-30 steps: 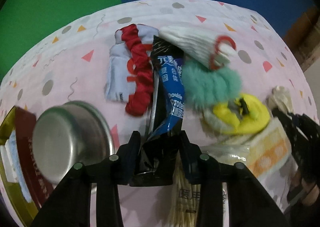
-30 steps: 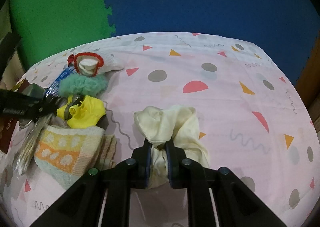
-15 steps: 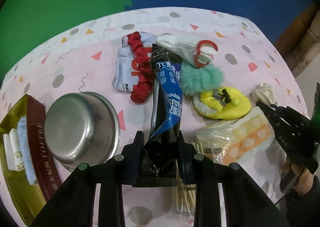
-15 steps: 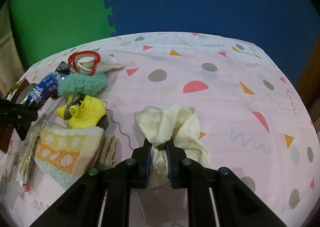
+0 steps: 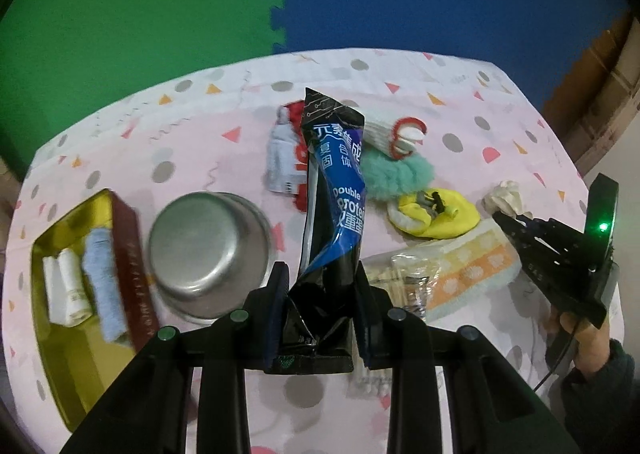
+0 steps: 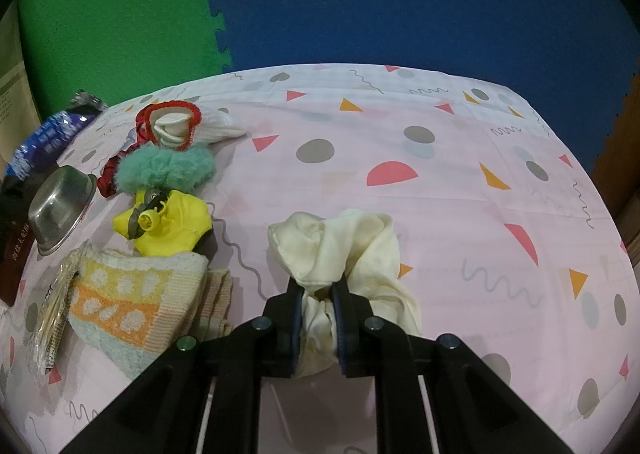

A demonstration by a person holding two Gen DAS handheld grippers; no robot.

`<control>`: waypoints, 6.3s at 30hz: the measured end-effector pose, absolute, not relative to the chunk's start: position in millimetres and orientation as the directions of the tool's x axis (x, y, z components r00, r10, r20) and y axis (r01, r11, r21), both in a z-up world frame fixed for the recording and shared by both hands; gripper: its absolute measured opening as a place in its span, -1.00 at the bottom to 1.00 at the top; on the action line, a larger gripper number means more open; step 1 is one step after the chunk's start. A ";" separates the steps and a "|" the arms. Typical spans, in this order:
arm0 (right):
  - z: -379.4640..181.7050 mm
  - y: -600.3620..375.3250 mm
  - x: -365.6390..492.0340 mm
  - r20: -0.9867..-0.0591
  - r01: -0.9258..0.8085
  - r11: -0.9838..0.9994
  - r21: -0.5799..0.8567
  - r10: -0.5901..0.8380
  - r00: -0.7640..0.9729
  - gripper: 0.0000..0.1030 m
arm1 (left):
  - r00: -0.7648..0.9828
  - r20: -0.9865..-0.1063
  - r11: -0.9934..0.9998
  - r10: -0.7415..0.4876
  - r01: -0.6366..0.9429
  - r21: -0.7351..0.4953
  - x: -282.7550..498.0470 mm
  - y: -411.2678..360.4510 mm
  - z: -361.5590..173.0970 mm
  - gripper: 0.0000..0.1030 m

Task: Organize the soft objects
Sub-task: 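Carry the tube packet into the gold tin and open the left tool, then carry the cream scrunchie into the gold tin and open the right tool, then grasp the striped towel with the right tool while the left tool grasps the cotton swab packet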

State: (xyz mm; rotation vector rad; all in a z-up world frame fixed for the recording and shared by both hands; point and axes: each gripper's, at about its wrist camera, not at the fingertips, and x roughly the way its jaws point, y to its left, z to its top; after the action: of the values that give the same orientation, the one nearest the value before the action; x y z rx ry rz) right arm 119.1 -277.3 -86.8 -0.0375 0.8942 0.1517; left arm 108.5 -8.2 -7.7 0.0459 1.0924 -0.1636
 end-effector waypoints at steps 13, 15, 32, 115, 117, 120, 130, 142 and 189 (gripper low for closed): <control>-87.2 -277.2 119.3 -0.779 -0.147 0.989 0.029 0.115 0.617 -0.73 | 0.482 -0.876 0.999 0.031 -0.052 0.007 82.6 98.6 12.8 -0.48; -87.2 -277.5 119.9 -0.779 -0.147 0.989 0.029 0.114 0.617 -0.73 | 0.472 -0.879 0.995 0.068 -0.092 0.028 78.9 117.9 10.6 -0.48; -87.1 -277.2 119.4 -0.779 -0.147 0.989 0.030 0.115 0.617 -0.73 | 0.362 -0.910 0.951 0.200 -0.294 0.092 57.8 233.5 -43.9 -0.48; 2.9 46.3 32.1 -0.716 -0.722 0.683 0.113 0.560 0.418 -0.75 | 0.451 -0.813 0.752 0.369 -0.659 -0.024 -22.7 293.6 -7.0 0.64; -2.6 61.5 30.9 -0.724 -0.737 0.665 0.121 0.567 0.393 -0.75 | 0.449 -0.816 0.747 0.364 -0.664 -0.032 -23.7 295.2 -8.1 0.64; -11.9 81.8 31.9 -0.738 -0.752 0.646 0.130 0.569 0.362 -0.75 | 0.449 -0.817 0.748 0.362 -0.663 -0.032 -23.9 295.3 -8.6 0.64; -34.9 115.9 39.6 -0.769 -0.766 0.625 0.149 0.560 0.307 -0.69 | 0.447 -0.822 0.754 0.352 -0.655 -0.033 -20.2 294.5 -12.0 0.64; -35.2 113.0 37.1 -0.775 -0.765 0.630 0.133 0.548 0.316 -0.19 | 0.457 -0.819 0.772 0.346 -0.635 -0.028 -16.6 284.2 -11.2 0.64; -79.6 -231.7 100.2 -0.819 -0.178 0.963 0.204 0.267 0.508 0.18 | 0.500 -0.866 0.999 0.029 -0.054 0.003 33.5 67.5 -28.1 0.69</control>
State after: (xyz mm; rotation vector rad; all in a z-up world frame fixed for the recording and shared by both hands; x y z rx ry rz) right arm 100.2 -231.7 -79.6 0.0974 1.0025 0.2687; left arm 33.5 67.5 -28.1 -0.0258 1.0461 0.0505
